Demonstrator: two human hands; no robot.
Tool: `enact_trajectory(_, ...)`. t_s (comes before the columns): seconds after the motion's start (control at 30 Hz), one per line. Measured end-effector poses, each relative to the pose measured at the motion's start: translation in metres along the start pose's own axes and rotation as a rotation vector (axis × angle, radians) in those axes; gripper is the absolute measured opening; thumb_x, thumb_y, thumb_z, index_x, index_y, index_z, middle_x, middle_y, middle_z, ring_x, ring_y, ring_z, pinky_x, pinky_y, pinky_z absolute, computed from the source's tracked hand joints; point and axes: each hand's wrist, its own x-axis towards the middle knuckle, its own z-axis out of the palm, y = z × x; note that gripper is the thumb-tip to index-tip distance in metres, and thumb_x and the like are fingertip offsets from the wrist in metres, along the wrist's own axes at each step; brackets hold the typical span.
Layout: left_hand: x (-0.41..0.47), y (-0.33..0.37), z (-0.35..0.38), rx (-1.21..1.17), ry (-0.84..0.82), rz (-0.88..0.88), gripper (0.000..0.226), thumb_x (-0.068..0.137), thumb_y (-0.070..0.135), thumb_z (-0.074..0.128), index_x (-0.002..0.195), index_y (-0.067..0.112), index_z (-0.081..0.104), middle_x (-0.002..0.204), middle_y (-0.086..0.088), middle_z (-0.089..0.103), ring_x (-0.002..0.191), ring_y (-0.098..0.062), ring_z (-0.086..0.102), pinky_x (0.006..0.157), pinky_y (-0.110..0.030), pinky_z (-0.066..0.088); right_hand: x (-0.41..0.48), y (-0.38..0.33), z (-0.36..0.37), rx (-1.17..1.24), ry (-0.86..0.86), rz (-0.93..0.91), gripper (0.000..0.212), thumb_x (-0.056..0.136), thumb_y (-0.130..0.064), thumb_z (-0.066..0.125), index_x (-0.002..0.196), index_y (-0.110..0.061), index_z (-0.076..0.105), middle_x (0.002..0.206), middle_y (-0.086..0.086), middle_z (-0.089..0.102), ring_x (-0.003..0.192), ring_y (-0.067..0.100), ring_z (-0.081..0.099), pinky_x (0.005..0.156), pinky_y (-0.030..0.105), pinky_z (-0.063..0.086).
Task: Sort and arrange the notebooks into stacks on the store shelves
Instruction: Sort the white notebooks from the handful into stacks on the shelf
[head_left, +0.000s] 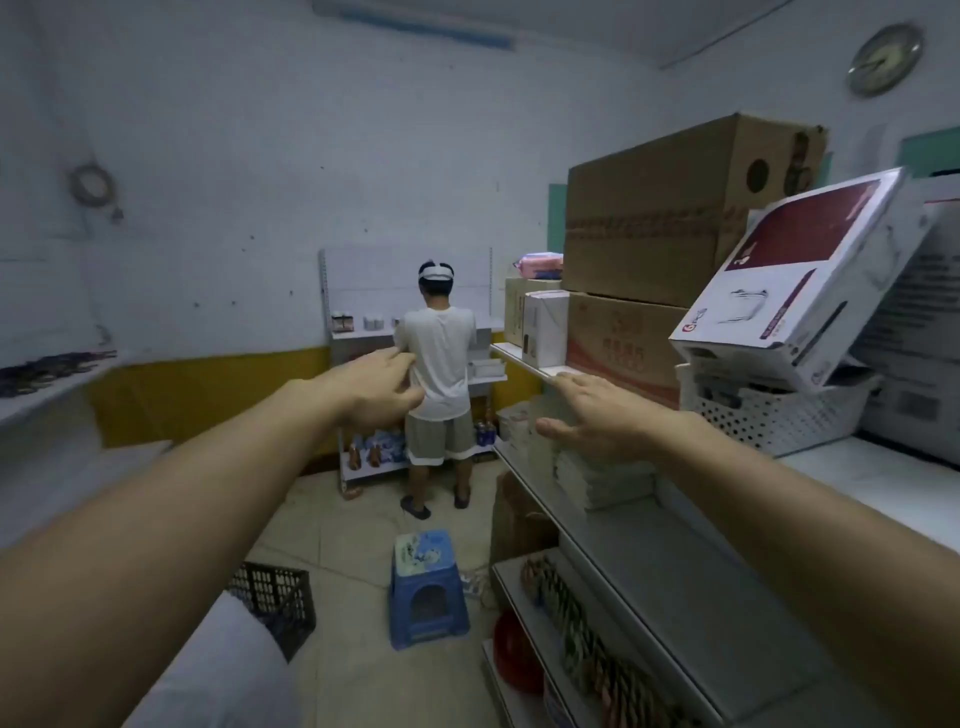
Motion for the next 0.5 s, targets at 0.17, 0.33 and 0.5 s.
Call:
enact_trajectory(0.17, 0.034, -0.025, 0.041, 0.012, -0.076, -0.019, 0.070, 0.107, 0.049, 0.040, 0.164, 0.017, 0.015, 0.172, -0.004, 0.014, 0.157, -0.020, 0.016, 0.125, -0.037, 0.020, 0.029, 0.029, 0.048, -0.003, -0.075, 0.090, 0.078, 0.098, -0.061, 0.044, 0.158, -0.018, 0.021, 0.165, 0.004, 0.023, 0.150, 0.022, 0.024, 0.123, 0.041, 0.024)
enact_trajectory(0.33, 0.088, -0.057, 0.087, -0.029, -0.095, 0.035, 0.069, 0.107, 0.049, 0.040, 0.164, 0.018, 0.017, 0.171, -0.005, 0.017, 0.157, -0.021, 0.019, 0.125, -0.040, 0.022, 0.072, 0.059, 0.092, -0.002, -0.136, 0.190, 0.077, 0.098, -0.061, 0.045, 0.158, -0.017, 0.023, 0.164, 0.003, 0.025, 0.150, 0.022, 0.025, 0.122, 0.043, 0.025)
enact_trajectory(0.5, 0.150, -0.080, 0.135, -0.125, -0.121, 0.101, 0.067, 0.106, 0.047, 0.045, 0.162, 0.018, 0.022, 0.168, -0.007, 0.026, 0.152, -0.024, 0.029, 0.121, -0.040, 0.030, 0.120, 0.067, 0.133, 0.010, -0.127, 0.288, 0.072, 0.098, -0.060, 0.046, 0.157, -0.027, 0.023, 0.164, 0.002, 0.024, 0.150, 0.023, 0.022, 0.121, 0.048, 0.026)
